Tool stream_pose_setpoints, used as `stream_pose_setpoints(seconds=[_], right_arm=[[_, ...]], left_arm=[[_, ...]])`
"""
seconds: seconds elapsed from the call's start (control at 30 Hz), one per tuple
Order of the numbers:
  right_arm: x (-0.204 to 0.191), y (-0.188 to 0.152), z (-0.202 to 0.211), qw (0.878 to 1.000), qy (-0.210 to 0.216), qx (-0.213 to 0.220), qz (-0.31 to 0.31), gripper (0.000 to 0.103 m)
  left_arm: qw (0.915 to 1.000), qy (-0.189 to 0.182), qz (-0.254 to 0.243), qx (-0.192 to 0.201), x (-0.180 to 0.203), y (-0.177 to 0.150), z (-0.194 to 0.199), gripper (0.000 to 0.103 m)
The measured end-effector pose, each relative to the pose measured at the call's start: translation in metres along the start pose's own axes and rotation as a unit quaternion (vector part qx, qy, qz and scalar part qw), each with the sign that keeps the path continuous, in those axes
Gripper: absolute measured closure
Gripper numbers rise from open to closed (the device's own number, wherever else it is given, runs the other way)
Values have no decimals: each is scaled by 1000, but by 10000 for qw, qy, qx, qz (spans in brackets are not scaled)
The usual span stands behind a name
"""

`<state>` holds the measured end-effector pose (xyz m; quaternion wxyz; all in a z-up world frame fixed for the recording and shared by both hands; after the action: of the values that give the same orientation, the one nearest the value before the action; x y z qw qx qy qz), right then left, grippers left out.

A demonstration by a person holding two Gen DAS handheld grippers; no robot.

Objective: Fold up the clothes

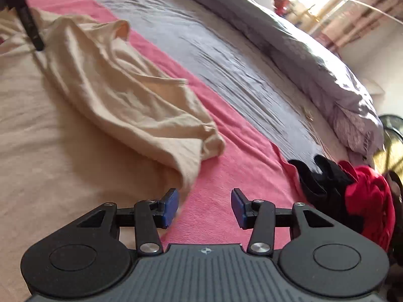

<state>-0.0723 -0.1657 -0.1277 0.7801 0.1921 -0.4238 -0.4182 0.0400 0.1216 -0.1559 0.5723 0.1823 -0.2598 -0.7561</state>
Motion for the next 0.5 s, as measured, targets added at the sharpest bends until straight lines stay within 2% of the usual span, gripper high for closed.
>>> stream_pose_setpoints(seconds=[0.07, 0.1, 0.13, 0.17, 0.2, 0.37, 0.5], right_arm=[[-10, 4, -10, 9997, 18, 133, 187, 57], [-13, 6, -16, 9995, 9, 168, 256, 62], [-12, 7, -23, 9996, -17, 164, 224, 72], [-11, 7, -28, 9999, 34, 95, 133, 98], [-10, 7, -33, 9999, 101, 16, 33, 97], [8, 11, -15, 9988, -322, 249, 260, 97], [-2, -21, -21, 9994, -133, -206, 244, 97]], left_arm=[[10000, 14, -25, 2, 1, 0, 0, 52], [10000, 21, -39, 1, 1, 0, 0, 52], [10000, 27, -51, -2, 2, 0, 0, 52], [10000, 32, -60, -7, 2, 0, 0, 52], [10000, 34, -70, -13, 2, 0, 0, 51], [9997, 42, -243, -54, 3, 1, 6, 50], [9991, 53, -421, -88, 4, 3, 12, 49]])
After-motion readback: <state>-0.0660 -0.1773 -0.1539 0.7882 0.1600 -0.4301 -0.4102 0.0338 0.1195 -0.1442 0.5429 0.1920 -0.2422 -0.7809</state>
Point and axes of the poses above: each gripper's, at about its wrist camera, not at the fingertips, and z roughly against the way its jaws point, x to its right, y to its top, the point moved 10 cm from there along -z, roughly the way its jaws point, and after that the axes turned 15 degrees about x, right-handed, at the moved point
